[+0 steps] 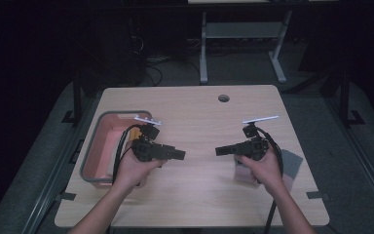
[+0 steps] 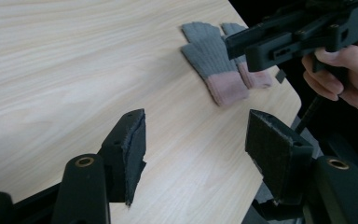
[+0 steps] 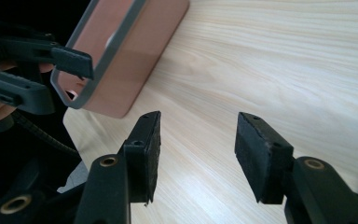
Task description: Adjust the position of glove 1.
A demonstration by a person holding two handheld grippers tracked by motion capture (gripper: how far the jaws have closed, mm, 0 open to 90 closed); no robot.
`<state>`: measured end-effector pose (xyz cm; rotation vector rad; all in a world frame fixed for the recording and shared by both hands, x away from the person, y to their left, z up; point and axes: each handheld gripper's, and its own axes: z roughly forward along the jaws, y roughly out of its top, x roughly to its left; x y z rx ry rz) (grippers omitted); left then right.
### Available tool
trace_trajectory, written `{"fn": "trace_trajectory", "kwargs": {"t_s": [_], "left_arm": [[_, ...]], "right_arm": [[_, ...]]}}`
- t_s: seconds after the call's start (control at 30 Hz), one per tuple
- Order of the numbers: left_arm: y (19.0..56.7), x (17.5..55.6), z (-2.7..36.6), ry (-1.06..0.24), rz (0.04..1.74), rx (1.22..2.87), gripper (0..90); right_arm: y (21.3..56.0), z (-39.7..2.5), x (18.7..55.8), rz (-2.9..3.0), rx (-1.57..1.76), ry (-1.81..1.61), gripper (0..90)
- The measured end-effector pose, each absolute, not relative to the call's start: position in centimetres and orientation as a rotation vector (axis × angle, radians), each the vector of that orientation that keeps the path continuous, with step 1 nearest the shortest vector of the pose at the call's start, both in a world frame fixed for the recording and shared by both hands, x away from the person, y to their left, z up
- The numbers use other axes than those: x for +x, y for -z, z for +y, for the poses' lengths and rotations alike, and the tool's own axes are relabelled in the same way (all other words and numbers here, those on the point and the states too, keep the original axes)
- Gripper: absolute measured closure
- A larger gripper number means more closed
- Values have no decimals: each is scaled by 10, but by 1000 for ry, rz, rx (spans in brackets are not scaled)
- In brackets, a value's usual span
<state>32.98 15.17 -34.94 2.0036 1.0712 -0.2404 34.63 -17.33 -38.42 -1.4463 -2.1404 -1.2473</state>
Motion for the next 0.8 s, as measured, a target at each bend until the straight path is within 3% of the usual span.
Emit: {"fn": "trace_trajectory", "kwargs": {"t_s": [0.8], "left_arm": [[361,325,105,287,996,2013,350]], "right_arm": [[391,-242,331,-2236,-1633,1165,440]]}}
